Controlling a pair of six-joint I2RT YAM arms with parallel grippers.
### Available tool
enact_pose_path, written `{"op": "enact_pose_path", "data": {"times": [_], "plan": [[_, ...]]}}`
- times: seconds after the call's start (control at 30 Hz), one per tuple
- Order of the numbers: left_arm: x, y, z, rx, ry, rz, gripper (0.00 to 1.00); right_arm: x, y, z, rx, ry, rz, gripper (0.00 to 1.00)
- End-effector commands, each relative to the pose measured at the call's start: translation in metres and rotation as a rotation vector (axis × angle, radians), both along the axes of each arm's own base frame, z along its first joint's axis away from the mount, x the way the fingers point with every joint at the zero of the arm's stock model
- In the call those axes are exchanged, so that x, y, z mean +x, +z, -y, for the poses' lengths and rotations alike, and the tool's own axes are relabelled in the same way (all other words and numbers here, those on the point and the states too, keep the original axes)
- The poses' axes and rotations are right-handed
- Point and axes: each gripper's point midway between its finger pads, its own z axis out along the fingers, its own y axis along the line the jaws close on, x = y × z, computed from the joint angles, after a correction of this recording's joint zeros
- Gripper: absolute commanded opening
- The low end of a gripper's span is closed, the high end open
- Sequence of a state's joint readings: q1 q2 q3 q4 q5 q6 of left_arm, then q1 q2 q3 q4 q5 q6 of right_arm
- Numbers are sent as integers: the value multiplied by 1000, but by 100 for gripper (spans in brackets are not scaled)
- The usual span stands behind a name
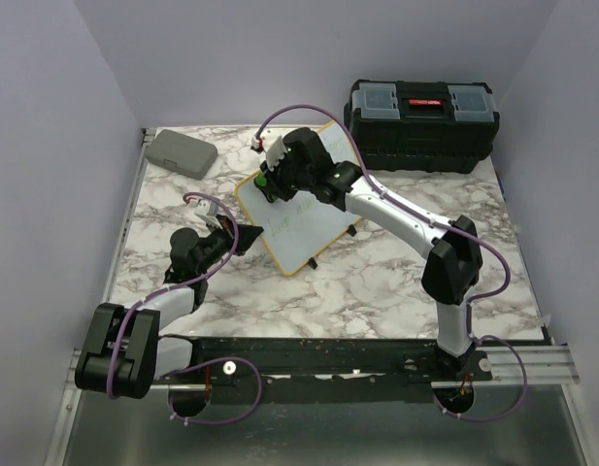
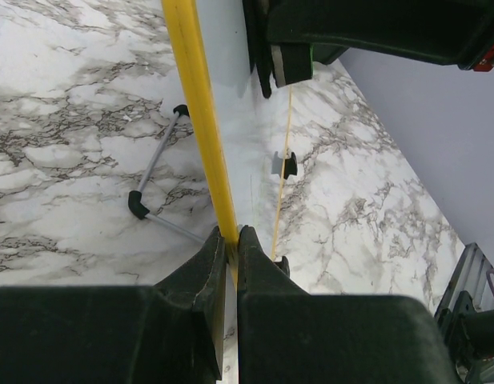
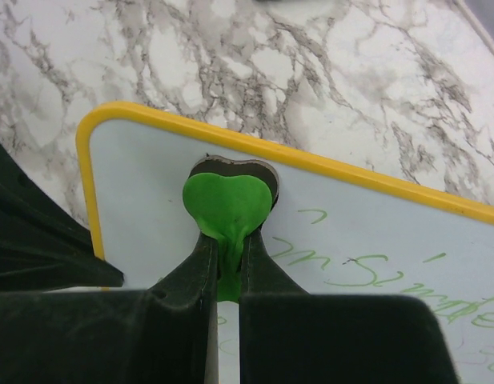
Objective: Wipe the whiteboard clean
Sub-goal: Erase the whiteboard at the whiteboard stand.
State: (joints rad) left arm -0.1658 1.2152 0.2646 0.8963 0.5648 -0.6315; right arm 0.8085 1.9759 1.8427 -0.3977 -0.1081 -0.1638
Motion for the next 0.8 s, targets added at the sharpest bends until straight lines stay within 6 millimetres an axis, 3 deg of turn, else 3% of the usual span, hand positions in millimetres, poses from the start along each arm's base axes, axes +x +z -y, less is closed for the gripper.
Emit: {"op": "enact_pose_path", "data": {"times": [0.0, 0.1, 0.17, 0.3, 0.4, 0.5, 0.67, 0.77], "plan": [[-7, 4, 8, 44, -65, 64, 0, -33, -33, -3, -44, 190, -112, 0], [-7, 4, 8, 43, -67, 64, 0, -48, -42, -5, -49, 264, -155, 1], [-7, 4, 8, 43, -66, 64, 0, -48, -46, -5, -52, 257, -157, 1], [-7, 4, 8, 43, -67, 65, 0, -8, -44, 10, -81, 14, -53, 1], [-8, 4, 8, 42, -68, 63, 0, 24, -28, 30, -61, -196, 76, 1], [-8, 3, 8, 43, -69, 63, 0, 35, -21, 43, -37, -293, 139, 1], [-8, 4, 9, 40, -71, 64, 0, 14, -26, 29, -21, -160, 83, 1], [-8, 5, 9, 40, -71, 66, 0, -19, -32, 11, -30, 69, -1, 1]]}}
